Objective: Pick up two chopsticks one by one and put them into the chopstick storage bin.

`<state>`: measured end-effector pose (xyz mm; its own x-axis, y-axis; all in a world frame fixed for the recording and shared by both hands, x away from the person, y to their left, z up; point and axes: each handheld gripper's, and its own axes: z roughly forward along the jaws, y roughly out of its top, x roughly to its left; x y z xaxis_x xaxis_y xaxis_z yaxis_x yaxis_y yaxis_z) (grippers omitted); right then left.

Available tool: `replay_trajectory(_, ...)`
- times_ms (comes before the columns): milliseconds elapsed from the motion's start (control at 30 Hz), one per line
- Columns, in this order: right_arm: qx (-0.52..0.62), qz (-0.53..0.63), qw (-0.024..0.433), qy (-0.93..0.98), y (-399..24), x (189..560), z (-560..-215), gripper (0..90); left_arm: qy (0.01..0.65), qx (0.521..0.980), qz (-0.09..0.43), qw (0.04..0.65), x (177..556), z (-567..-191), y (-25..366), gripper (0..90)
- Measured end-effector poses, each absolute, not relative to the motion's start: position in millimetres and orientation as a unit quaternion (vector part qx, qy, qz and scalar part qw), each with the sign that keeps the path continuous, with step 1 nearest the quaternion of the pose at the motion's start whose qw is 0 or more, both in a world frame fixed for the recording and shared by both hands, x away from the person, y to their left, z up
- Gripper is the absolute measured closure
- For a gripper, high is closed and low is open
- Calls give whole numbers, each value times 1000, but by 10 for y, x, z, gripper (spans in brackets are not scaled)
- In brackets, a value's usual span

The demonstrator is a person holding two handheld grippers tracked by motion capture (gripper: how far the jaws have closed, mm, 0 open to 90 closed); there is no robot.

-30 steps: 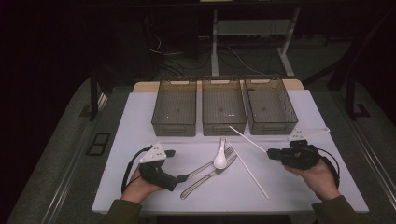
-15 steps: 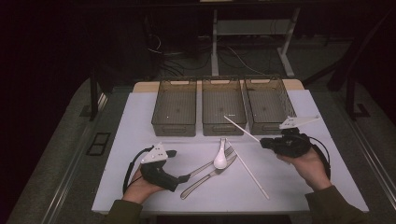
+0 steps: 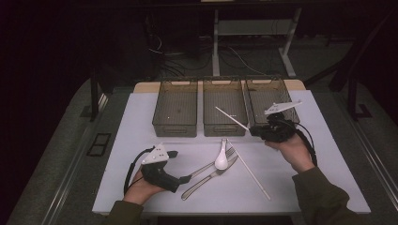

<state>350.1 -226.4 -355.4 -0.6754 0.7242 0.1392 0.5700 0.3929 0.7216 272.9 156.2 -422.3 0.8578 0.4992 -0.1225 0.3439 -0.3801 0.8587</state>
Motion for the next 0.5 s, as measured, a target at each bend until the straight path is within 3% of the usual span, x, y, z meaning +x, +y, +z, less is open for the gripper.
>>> replay_trajectory(500, 390, 377, 105, 833, -1839, 3846, -3406, 846, 256, 827, 79, 494, 2734, -4227, 1556, 0)
